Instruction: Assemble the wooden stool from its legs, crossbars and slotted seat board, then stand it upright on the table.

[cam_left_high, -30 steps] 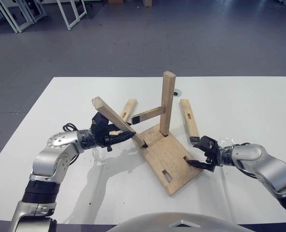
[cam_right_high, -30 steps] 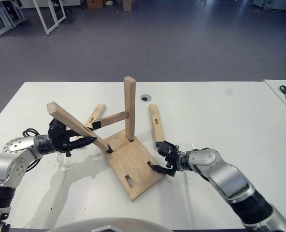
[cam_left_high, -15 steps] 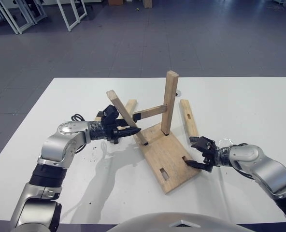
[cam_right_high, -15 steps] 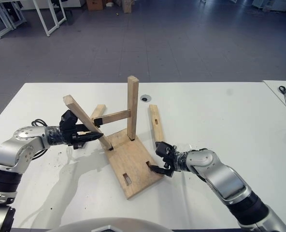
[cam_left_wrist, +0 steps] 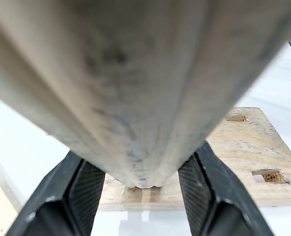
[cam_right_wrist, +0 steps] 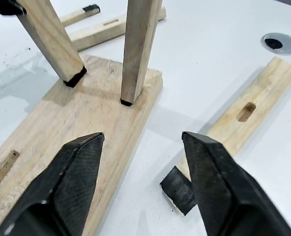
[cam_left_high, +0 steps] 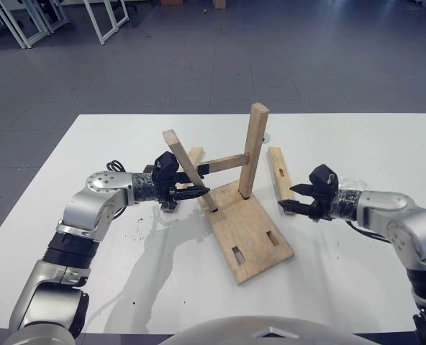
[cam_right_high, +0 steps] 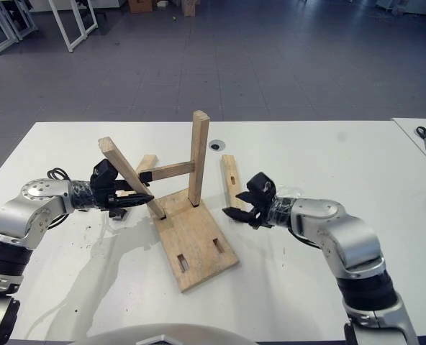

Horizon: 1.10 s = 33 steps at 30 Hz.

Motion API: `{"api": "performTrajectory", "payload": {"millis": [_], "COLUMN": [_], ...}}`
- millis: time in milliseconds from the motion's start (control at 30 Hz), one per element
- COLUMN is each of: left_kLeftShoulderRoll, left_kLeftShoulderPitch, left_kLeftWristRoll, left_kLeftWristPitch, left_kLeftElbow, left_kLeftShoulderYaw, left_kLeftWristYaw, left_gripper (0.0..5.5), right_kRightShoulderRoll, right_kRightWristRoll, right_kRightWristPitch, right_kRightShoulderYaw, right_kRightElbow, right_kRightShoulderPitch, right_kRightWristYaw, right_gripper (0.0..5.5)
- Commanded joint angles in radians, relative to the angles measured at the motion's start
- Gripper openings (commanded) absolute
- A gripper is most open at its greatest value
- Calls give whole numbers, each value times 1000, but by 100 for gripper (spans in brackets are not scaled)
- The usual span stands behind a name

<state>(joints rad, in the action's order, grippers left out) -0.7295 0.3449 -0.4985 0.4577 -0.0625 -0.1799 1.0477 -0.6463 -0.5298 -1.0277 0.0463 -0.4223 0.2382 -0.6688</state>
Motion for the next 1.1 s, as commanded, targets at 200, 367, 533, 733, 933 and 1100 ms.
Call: {"api": "performTrajectory", "payload": {"millis": [200, 367, 533, 733, 933, 1100], "left_kLeftShoulderRoll": [-43, -29, -25, -19, -4, -29], "left_kLeftShoulderPitch": [-69, -63, -56, -49, 23, 22], "left_kLeftWristRoll": [130, 132, 132, 129, 276, 388], "left_kLeftWristPitch": [29, 22, 23, 26, 54, -45], "left_kLeftElbow": [-47, -48, -42, -40, -140, -280], "left_kLeftShoulderYaw": [-45, -61, -72, -83, -230, -375], "left_kLeftWristYaw": [-47, -47, -49, -54, -96, -69], "left_gripper": [205, 205, 205, 205, 205, 205], "right_kRightShoulderRoll": [590, 721, 741, 691, 794, 735], "right_kRightWristRoll": [-167, 150, 231, 290, 194, 66], "right_kRightWristPitch": [-133, 322, 239, 155, 254, 136], "right_kRightShoulderYaw": [-130, 39, 262, 389, 202, -4], "right_kRightElbow": [37, 207, 364, 467, 356, 135], "right_kRightShoulderPitch": [271, 398, 210, 137, 160, 204], "right_kRightWristYaw": [446, 604, 582, 505, 510, 522], "right_gripper": [144, 144, 144, 144, 144, 144]}}
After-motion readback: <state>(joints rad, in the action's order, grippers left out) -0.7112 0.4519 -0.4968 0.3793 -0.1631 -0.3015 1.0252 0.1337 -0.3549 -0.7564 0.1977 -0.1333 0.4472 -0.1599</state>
